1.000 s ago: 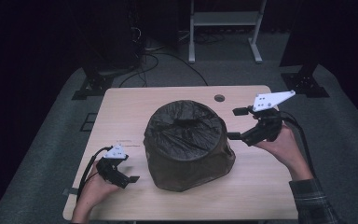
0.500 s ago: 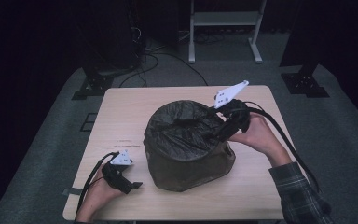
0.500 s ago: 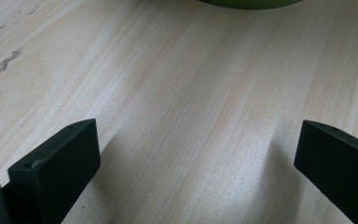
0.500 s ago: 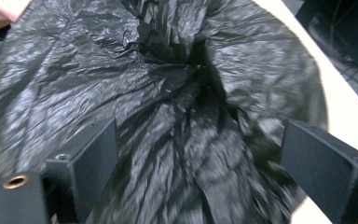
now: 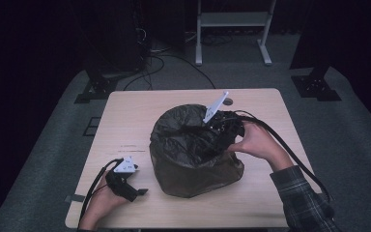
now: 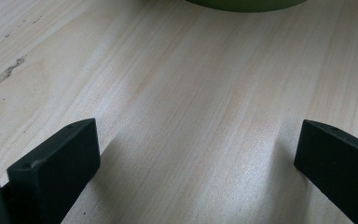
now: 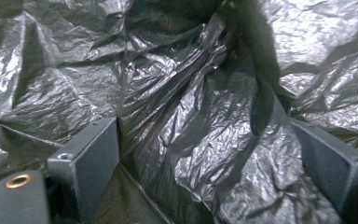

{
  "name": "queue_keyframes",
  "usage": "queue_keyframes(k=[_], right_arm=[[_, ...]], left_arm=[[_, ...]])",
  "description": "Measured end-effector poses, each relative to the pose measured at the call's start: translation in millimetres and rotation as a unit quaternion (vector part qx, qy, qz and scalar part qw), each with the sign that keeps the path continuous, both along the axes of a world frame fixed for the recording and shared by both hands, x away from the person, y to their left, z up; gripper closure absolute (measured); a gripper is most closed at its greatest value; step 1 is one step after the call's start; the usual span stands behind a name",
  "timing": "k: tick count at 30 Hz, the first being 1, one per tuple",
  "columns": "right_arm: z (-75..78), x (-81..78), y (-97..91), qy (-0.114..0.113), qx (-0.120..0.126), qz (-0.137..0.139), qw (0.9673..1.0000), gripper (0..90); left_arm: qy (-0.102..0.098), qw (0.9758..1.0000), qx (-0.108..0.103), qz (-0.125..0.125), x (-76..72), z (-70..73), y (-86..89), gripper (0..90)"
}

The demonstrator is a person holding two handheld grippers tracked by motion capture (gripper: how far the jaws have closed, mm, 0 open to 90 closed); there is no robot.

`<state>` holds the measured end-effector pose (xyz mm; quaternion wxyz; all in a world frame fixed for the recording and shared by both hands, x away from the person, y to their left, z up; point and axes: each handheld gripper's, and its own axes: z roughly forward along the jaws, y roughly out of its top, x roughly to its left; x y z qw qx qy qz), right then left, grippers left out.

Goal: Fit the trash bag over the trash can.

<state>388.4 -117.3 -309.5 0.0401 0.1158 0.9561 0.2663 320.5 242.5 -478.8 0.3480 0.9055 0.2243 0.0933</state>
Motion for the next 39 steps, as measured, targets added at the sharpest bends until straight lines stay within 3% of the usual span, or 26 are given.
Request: queue_keyframes(k=[2,8,12,17,21,24,30,33,39], right_arm=[[-1.4,0.4,0.7,0.016,-0.004,0.000,0.9999,10.8],[-1.5,-0.4,1.0,0.017,-0.011,0.003,0.9998,10.3],[4.1,-1.4,-1.6,0.003,0.003,-0.001,1.0000,10.1],[23.3,-2.3,-1.8,-0.021,0.023,-0.006,0.9995,9.9],[36.3,-2.5,11.6,-0.037,0.038,0.001,0.9986,9.9],[38.0,1.8,27.8,-0.042,0.035,0.003,0.9985,9.8],[24.4,16.7,61.6,-0.035,0.011,-0.006,0.9993,9.6],[12.2,24.6,75.0,-0.034,-0.016,-0.019,0.9991,9.5],[-8.5,31.5,91.3,-0.021,-0.043,-0.025,0.9985,9.4]], left_arm=[[-0.001,1.0000,-0.002,0.000,-0.2,-0.2,0.2,0.0],[-0.008,0.9998,-0.019,0.001,-1.2,-3.1,1.5,0.0],[-0.012,0.9996,-0.024,0.000,-1.6,-4.2,2.3,0.0],[-0.012,0.9996,-0.024,0.000,-1.6,-4.2,2.3,0.0],[-0.012,0.9996,-0.024,0.000,-1.6,-4.2,2.3,0.0],[-0.011,0.9996,-0.024,0.000,-1.6,-4.3,2.3,0.0],[-0.011,0.9996,-0.024,0.000,-1.6,-4.2,2.3,0.0],[-0.011,0.9996,-0.025,0.000,-1.6,-4.3,2.3,0.0],[-0.012,0.9996,-0.024,0.000,-1.5,-4.2,2.3,0.0]])
